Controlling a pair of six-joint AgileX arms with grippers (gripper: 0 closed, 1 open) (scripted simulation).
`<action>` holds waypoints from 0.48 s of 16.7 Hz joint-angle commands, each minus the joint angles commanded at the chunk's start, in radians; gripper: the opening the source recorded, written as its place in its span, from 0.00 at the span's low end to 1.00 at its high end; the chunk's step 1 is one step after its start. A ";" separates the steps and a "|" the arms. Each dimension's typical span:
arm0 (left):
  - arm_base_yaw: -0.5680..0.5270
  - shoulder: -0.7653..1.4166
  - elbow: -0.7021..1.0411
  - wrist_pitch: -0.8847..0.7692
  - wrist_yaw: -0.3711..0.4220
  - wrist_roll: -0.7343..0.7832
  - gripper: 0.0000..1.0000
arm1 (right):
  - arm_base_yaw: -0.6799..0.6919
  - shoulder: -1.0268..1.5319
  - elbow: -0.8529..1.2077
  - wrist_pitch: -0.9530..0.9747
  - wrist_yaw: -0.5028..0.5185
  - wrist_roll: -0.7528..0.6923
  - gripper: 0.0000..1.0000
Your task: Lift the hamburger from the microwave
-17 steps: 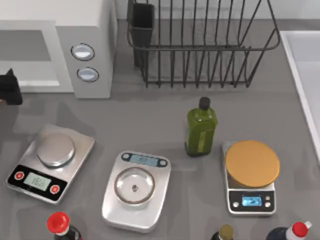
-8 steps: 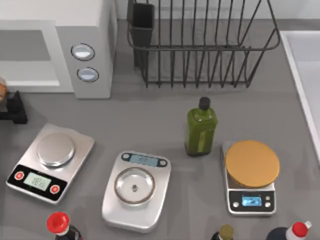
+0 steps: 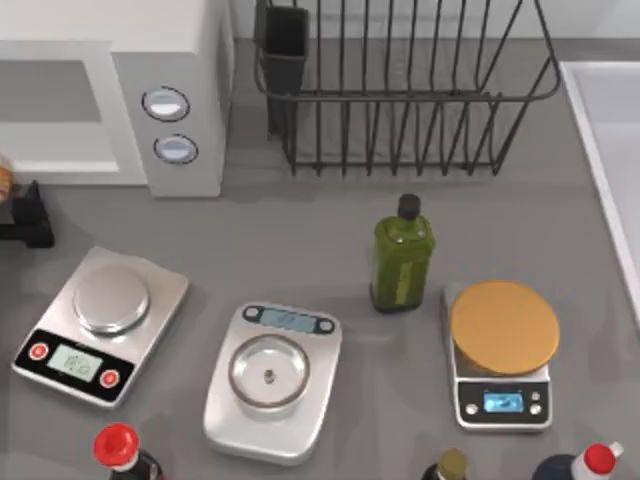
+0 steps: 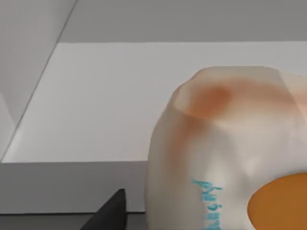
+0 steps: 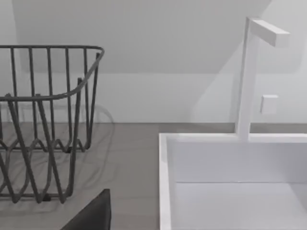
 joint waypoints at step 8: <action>-0.043 0.191 0.367 -0.218 -0.050 -0.006 1.00 | 0.000 0.000 0.000 0.000 0.000 0.000 1.00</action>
